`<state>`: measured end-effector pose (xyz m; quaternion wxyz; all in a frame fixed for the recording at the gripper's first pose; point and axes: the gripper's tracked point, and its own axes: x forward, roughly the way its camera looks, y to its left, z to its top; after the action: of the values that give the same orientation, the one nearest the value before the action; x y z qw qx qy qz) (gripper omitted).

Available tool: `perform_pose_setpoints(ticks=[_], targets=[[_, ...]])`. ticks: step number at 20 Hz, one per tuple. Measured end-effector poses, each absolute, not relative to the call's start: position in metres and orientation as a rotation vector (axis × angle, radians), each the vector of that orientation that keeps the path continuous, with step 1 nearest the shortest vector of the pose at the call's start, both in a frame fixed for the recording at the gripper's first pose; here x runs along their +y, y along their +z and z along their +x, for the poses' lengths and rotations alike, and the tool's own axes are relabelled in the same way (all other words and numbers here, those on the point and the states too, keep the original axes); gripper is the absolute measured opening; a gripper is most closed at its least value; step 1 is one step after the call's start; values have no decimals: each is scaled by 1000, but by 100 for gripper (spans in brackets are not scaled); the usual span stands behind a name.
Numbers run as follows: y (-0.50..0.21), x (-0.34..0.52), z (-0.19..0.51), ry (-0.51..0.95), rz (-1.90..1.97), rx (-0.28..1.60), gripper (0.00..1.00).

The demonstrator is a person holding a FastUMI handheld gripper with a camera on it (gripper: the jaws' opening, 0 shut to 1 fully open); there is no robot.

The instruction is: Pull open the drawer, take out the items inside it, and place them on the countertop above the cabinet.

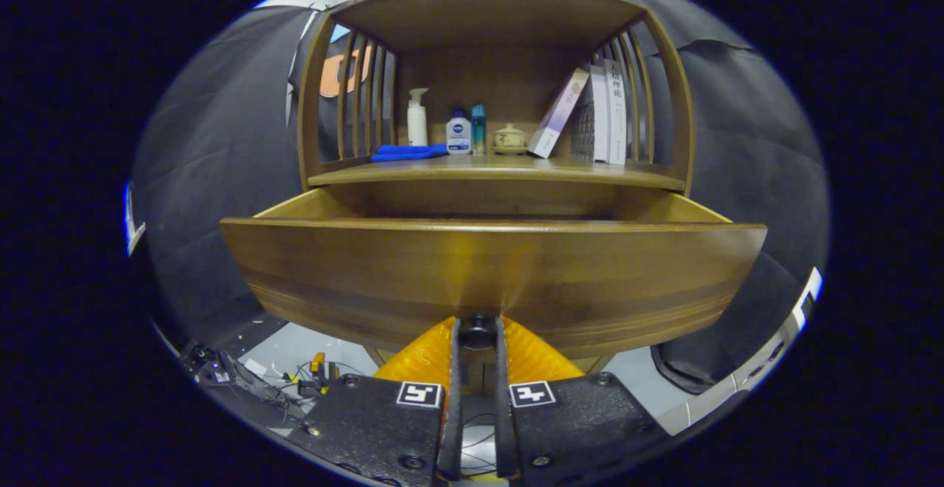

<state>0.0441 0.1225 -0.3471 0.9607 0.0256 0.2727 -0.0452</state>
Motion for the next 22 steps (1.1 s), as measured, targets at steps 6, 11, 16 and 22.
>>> perform_pose_setpoints(ticks=[6, 11, 16, 22], targets=[[-346, 131, 17, -51, 34, 572, 21], [-346, 139, 3, -31, 4, 587, 21], [-334, 141, -6, -40, 47, 648, 32], [-277, 165, -7, 79, 94, 645, 55]])
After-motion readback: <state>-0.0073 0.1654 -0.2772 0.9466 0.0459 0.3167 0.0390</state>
